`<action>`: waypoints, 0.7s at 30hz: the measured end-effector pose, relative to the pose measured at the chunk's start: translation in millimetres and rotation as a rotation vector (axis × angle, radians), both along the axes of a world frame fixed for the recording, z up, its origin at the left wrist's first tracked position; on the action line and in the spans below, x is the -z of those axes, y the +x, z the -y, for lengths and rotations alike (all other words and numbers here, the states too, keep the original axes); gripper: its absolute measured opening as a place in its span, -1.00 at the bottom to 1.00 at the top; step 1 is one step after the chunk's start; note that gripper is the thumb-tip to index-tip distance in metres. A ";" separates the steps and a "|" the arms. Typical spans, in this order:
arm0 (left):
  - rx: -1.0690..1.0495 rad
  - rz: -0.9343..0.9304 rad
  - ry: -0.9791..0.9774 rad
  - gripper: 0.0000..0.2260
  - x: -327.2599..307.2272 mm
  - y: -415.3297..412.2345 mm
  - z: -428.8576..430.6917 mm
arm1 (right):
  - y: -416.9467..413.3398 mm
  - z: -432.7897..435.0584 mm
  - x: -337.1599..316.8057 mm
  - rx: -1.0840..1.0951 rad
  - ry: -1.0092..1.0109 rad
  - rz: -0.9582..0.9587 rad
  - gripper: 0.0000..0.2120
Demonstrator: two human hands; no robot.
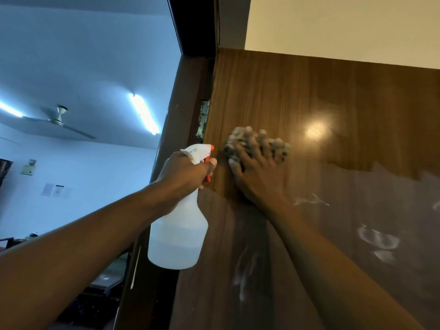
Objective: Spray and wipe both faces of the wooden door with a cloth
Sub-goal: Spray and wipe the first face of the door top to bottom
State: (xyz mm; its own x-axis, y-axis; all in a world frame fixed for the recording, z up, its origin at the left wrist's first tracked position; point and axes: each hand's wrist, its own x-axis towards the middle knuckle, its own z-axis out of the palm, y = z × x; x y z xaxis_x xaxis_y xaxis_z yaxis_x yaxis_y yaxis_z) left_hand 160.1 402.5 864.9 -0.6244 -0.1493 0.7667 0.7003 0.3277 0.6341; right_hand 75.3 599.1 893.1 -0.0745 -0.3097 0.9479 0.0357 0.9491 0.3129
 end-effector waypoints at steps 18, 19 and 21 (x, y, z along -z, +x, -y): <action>0.108 0.034 0.002 -0.66 6.5 -4.9 -70.7 | 19.3 -86.8 13.8 0.029 -0.186 0.040 -0.44; 0.111 0.038 0.001 -0.66 6.3 -6.9 -73.5 | 17.1 -83.2 22.2 0.022 -0.112 0.047 -0.45; 0.107 0.050 -0.014 -0.65 7.5 -8.9 -84.5 | 18.1 -93.6 52.4 0.036 0.063 0.081 -0.45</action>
State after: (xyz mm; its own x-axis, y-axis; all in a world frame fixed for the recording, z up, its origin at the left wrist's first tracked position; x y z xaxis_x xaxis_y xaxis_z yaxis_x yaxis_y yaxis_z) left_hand 151.2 487.0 857.3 -0.6733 -0.0691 0.7361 0.6996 0.2623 0.6646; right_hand 93.4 692.7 840.7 -0.1626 -0.3644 0.9169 0.0417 0.9259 0.3754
